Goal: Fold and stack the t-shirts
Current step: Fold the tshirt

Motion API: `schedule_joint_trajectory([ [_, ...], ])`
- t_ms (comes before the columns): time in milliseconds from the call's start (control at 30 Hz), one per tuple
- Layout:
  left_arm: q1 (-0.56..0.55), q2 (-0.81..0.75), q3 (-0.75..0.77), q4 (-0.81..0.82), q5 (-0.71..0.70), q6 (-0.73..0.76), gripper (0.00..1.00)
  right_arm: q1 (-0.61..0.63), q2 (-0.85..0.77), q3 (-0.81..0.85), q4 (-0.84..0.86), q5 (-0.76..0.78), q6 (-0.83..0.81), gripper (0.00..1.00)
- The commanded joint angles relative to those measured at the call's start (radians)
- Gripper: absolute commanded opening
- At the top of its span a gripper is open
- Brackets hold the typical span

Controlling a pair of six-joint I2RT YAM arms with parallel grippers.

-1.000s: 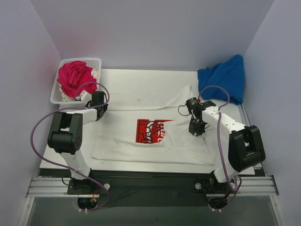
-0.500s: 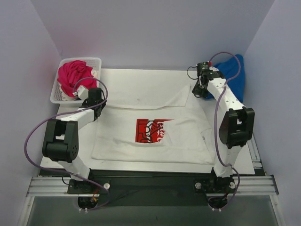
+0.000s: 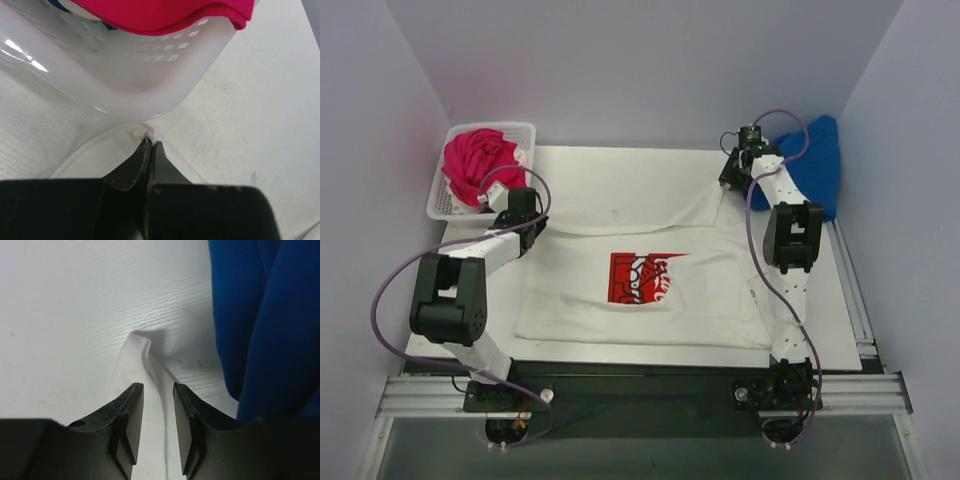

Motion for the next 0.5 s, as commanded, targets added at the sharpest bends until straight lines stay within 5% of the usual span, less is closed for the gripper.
schedule_joint_trajectory([
  [0, -0.003, -0.002, 0.027, 0.01, 0.029, 0.019, 0.0, 0.007, -0.005, 0.036, 0.06, -0.059, -0.04, 0.33],
  [167, -0.002, 0.005, 0.024, 0.024, 0.054, 0.018, 0.0, 0.004, 0.019, 0.052, 0.086, -0.053, -0.041, 0.43],
  [467, -0.003, -0.009, 0.024, 0.027, 0.069, 0.016, 0.0, -0.01, 0.102, 0.15, 0.095, -0.071, -0.029, 0.46],
])
